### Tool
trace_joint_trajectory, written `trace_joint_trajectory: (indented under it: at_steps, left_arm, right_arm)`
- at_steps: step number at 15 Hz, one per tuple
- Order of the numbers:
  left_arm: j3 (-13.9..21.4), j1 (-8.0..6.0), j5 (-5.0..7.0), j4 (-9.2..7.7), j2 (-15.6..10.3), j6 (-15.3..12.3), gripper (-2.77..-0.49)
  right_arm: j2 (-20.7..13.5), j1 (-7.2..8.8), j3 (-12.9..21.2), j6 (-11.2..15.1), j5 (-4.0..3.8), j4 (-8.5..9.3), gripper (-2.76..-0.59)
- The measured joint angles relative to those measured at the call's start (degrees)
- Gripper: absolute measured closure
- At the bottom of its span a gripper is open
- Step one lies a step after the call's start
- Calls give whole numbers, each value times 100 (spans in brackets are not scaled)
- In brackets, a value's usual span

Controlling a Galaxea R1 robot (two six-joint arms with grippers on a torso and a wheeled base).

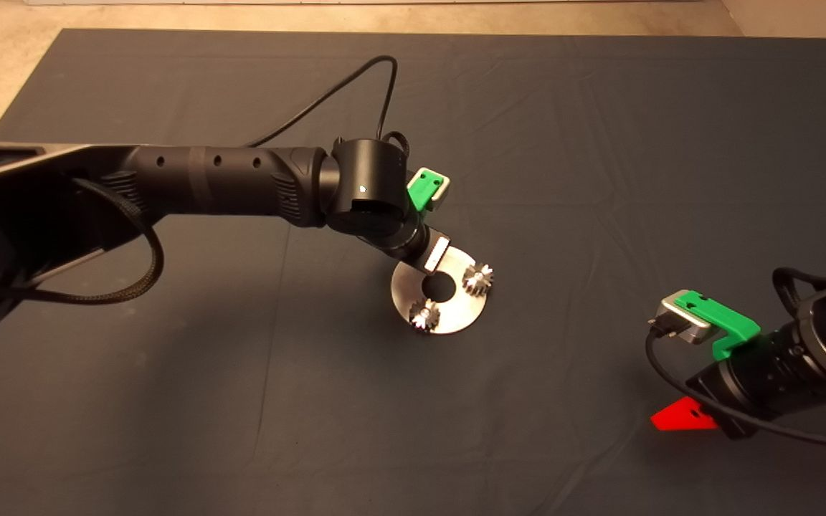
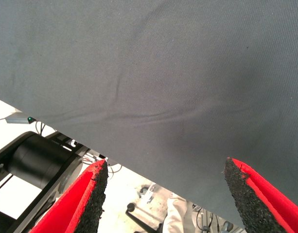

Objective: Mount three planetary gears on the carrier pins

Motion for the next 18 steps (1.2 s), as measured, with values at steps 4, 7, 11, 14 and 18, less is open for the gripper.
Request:
trace_joint_trajectory:
  at_steps: [4, 7, 11, 14, 18]
  left_arm:
    - [-2, 0, 0, 2, 0, 2, -55]
    - [-2, 0, -6, 2, 0, 0, -55]
    - [-60, 1, -162, 0, 2, 0, -55]
    - [-68, 1, -183, 17, 2, 13, -55]
    - [-116, 1, -232, 19, 5, 88, -55]
  right_arm:
    - [0, 0, 0, 0, 6, -1, -176]
    - [0, 0, 0, -1, 6, -1, -176]
    - [0, 0, 0, 0, 6, 1, -176]
    - [0, 0, 0, 0, 9, 1, -176]
    - [0, 0, 0, 0, 13, 1, -176]
